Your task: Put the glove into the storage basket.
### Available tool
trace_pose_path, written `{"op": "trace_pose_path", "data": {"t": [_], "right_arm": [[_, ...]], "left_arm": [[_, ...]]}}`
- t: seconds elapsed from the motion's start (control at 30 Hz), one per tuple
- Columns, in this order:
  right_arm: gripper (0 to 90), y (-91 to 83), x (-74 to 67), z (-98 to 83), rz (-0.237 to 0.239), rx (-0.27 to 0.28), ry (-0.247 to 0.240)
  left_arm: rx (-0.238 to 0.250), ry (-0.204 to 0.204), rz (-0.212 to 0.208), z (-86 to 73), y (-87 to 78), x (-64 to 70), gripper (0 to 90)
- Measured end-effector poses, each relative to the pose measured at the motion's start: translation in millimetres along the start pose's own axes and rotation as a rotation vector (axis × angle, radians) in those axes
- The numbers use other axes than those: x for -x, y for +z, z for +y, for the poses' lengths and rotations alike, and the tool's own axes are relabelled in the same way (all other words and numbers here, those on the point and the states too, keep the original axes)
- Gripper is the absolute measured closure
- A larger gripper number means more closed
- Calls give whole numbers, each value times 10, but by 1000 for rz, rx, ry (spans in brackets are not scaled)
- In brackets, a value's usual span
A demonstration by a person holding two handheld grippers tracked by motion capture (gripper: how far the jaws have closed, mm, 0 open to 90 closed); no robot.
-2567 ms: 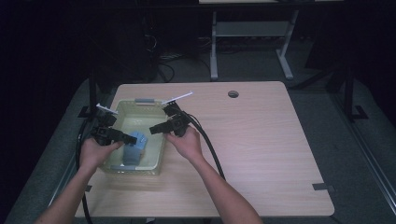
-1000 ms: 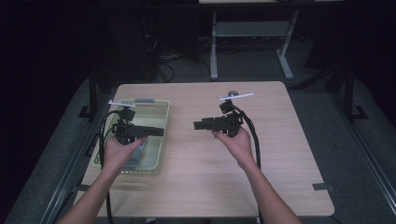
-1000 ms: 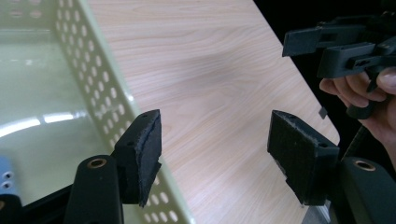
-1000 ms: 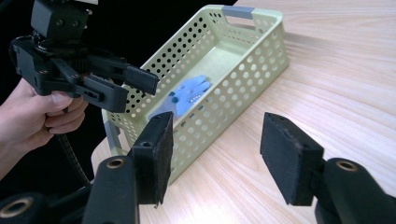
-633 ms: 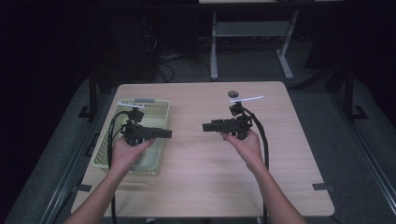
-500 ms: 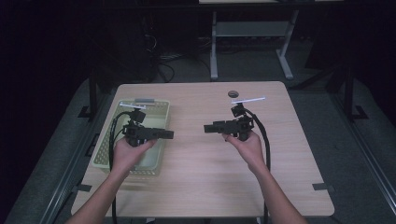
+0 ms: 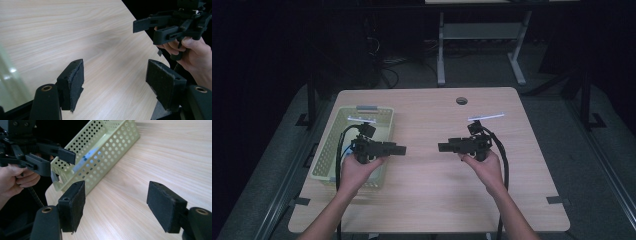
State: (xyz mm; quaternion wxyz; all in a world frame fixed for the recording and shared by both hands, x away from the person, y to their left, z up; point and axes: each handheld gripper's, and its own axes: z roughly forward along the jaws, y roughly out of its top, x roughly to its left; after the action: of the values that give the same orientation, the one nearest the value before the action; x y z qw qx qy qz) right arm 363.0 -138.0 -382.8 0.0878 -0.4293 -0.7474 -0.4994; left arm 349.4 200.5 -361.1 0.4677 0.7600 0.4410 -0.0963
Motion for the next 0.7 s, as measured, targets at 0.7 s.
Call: {"op": "trace_pose_path", "data": {"t": [0.7], "right_arm": [[283, -298, 219, -144, -36, 4, 41]], "left_arm": [[-8, 17, -62, 13, 245, 144, 273]]}}
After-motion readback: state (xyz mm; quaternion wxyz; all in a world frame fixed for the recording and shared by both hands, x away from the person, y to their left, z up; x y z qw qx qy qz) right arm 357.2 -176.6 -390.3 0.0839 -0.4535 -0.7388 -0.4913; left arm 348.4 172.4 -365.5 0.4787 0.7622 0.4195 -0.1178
